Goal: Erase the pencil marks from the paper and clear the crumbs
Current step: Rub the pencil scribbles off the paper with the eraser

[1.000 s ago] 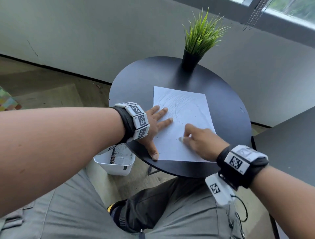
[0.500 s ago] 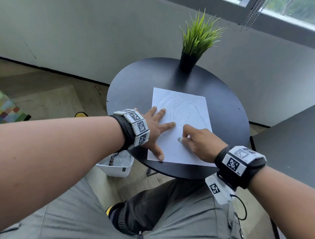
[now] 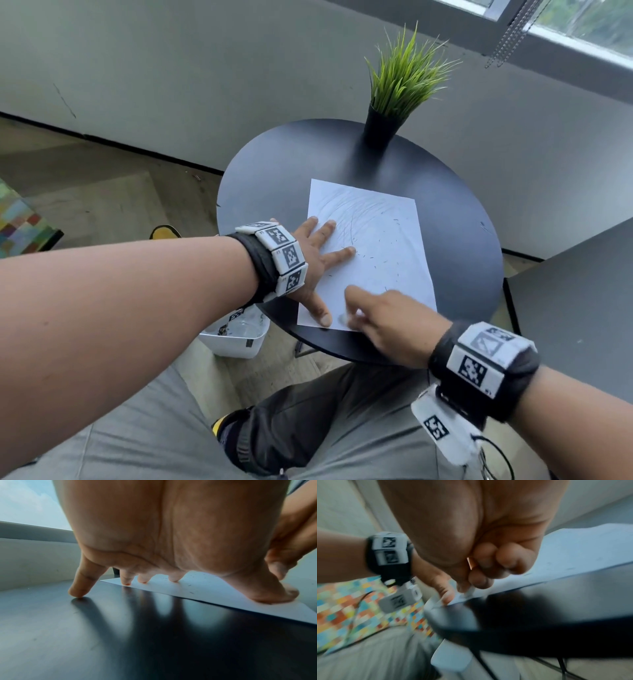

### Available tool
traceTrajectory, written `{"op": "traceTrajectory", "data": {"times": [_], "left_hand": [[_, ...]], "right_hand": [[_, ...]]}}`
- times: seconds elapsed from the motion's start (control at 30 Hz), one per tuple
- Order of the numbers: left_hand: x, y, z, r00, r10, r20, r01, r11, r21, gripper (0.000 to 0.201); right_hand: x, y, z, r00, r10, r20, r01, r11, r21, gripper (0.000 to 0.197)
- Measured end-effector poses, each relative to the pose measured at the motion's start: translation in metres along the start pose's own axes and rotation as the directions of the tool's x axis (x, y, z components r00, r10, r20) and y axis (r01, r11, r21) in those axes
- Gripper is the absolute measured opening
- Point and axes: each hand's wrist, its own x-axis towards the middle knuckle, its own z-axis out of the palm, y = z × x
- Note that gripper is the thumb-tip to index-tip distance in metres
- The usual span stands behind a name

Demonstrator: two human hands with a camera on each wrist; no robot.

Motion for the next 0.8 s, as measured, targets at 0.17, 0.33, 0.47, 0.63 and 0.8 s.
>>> {"op": "traceTrajectory", "data": {"times": [0.17,0.33,0.47,0.63,0.8], "left_hand": [[-0.003,-0.002,0.005,0.999,0.019,-0.046,-0.019,1.0,-0.015,0.133],[-0.013,-0.007,0.017,0.989,0.026,-0.146,-0.043,0.993,-0.112,0.124],[-0.02,-0.016,0.027,0.972,-0.024,-0.234,-0.009,0.99,-0.139,0.121],[-0.024,-0.013,0.041,0.972,-0.051,-0.227,0.019,0.99,-0.143,0.127],[-0.027,-0.004,0.044,0.963,-0.026,-0.269,-0.02,0.986,-0.167,0.123]], "right_hand": [[0.006,0.046,-0.036,0.907,0.336,-0.253,-0.259,0.92,0.292,0.02],[-0.01,0.03,-0.029,0.944,0.263,-0.2,-0.144,0.871,0.469,0.025],[-0.005,0.031,-0.022,0.952,0.231,-0.199,-0.125,0.891,0.436,0.019],[0.013,0.027,-0.03,0.94,0.198,-0.278,-0.11,0.947,0.303,0.015],[0.039,0.014,-0.033,0.947,0.211,-0.244,-0.148,0.956,0.255,0.021]]}}
